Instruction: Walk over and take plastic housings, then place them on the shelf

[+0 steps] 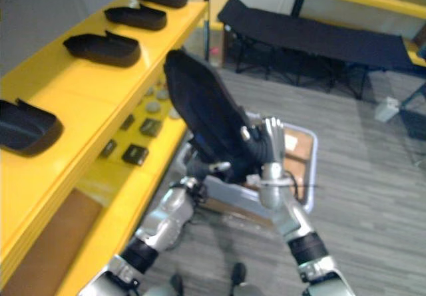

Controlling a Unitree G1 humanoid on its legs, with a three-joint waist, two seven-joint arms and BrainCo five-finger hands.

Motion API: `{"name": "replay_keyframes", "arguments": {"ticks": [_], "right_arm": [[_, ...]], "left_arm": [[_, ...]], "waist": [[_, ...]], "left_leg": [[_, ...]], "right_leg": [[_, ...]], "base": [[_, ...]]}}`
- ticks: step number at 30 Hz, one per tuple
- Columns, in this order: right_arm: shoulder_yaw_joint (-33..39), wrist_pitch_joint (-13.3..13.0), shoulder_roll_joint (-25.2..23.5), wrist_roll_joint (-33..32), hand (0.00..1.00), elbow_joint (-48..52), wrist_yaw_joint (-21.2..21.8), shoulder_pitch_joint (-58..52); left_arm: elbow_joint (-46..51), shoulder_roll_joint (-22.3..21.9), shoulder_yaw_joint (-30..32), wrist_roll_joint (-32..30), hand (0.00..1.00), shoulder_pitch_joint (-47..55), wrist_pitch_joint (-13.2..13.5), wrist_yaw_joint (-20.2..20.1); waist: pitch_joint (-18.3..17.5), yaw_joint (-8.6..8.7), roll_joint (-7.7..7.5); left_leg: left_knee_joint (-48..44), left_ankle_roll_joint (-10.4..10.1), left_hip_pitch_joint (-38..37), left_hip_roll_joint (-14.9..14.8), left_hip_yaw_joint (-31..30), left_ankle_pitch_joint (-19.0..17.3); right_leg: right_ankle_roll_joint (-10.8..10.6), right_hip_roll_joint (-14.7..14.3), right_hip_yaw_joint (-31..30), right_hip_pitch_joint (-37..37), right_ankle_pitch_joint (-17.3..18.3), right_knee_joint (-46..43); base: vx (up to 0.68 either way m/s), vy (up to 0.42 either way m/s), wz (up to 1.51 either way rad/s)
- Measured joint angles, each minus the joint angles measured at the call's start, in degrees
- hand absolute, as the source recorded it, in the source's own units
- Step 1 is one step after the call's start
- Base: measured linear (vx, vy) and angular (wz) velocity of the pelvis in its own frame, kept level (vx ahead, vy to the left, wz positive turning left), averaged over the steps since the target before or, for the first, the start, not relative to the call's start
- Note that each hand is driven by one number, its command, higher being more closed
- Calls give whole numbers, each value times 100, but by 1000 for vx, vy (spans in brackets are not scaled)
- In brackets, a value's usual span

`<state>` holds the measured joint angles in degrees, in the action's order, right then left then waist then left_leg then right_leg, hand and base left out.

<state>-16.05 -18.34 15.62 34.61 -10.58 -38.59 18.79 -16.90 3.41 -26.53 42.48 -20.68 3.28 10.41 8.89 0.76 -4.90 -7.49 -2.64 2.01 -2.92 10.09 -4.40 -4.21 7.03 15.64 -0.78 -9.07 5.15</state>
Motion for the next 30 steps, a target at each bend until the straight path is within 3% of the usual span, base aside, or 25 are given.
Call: {"name": "replay_keyframes", "arguments": {"ticks": [2, 3, 6, 16, 25, 26, 30], "right_arm": [[-71, -53, -1, 0, 100, -6, 0, 0], [-96, -63, -16, 0, 100, -10, 1, -1], [-96, -99, -64, -11, 100, -130, 2, -7], [-223, -141, -274, -125, 100, -156, -86, -257], [-318, -176, -489, -125, 100, -130, -230, -317], [-315, -179, -512, -125, 0, -126, -232, -327], [-315, -469, -563, -264, 0, -81, -216, -513]], "left_arm": [[-20, 1, 10, 185, 0, 0, 14, 21], [-23, -1, 12, 508, 100, 0, 39, 16], [-130, -44, 44, 1150, 100, -20, 174, -12], [-591, -227, 107, 2165, 100, -69, 671, -222], [-694, -252, 96, 2369, 100, -66, 917, -410], [-694, -249, 94, 2401, 100, -56, 925, -444], [-694, -245, 77, 2410, 100, -9, 1033, -584]], "waist": [[-11, 0, -17], [-24, 1, -34], [-47, 4, -66], [-59, 29, -86], [-141, 30, -210], [-141, 30, -210], [-141, 47, -210]], "left_leg": [[2, -2, 0, -3, 3, 5], [6, -9, 0, -6, 5, 10], [11, -18, -3, -12, 5, 18], [103, -18, -112, -3, 18, 22], [109, -17, -118, 1, 32, 21], [111, -18, -127, -2, 46, 21], [138, -22, -201, -13, 159, 17]], "right_leg": [[6, -2, 3, -4, 6, 1], [17, -3, 7, -8, 18, 1], [30, -9, 17, -9, 29, 1], [18, -8, 16, 59, 12, -48], [18, -3, 1, 58, 16, 0], [19, -3, -3, 58, 17, 0], [28, -7, -75, 67, 29, 0]], "base": [[-56, 11, -2], [-44, 6, -2], [-22, 6, -1], [2, 3, 0], [-2, 1, 0], [-25, 13, -7], [-23, 20, -12]]}}
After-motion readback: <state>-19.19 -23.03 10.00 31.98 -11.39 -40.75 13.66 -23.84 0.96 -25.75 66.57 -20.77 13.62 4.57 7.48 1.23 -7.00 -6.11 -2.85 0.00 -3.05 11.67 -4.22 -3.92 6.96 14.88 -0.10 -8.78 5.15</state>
